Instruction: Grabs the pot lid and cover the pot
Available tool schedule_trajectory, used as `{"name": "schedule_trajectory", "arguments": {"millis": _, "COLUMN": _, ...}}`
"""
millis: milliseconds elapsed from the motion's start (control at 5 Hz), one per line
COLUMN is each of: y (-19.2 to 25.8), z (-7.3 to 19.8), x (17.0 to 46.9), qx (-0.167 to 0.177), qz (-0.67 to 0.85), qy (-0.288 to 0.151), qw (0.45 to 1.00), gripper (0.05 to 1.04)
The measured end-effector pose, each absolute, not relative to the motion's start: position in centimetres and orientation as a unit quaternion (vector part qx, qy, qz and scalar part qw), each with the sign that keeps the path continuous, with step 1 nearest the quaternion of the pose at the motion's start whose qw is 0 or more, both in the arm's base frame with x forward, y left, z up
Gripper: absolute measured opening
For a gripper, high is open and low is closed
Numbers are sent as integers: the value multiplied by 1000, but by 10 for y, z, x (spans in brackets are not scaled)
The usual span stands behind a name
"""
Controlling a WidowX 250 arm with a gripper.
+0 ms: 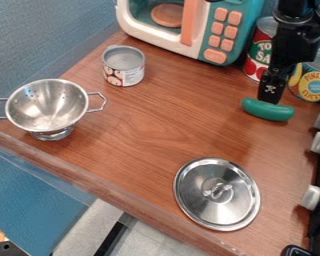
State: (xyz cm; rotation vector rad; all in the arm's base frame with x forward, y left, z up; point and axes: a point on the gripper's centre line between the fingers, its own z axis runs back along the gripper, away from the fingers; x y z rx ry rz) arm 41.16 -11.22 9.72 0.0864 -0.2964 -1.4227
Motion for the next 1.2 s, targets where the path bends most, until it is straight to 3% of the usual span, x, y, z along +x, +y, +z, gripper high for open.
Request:
{"name": "schedule_trajectory", "arguments": {"millis": 200, "y": -112, "z": 81, "x": 409, "qx": 30, "qz": -648, "qy": -117, "qw": 752, "gripper": 1000}}
{"name": "schedule_trajectory", "arguments": {"millis": 400, "y": -125, "z": 82, "x": 397, "qx": 38, "qz": -642, "qy": -114, "qw": 757, "gripper": 1000}}
{"name": "schedule_trajectory", "arguments": {"millis": 600, "y": -133, "z": 111, "x": 372, "qx": 59, "qz": -625, "qy": -153, "qw": 764, "gripper": 1000}}
{"name": "schedule_trajectory", "arguments": {"millis": 800, "y": -123, "z": 126, "x": 336, "qx": 74, "qz": -560, "qy": -168, "qw": 808, "gripper": 1000}}
{"name": "schedule_trajectory", "arguments": {"millis": 1200, "y": -128, "z": 115, "x": 270, "qx": 81, "qz": -443, "qy": -142, "qw": 881, "gripper": 1000}}
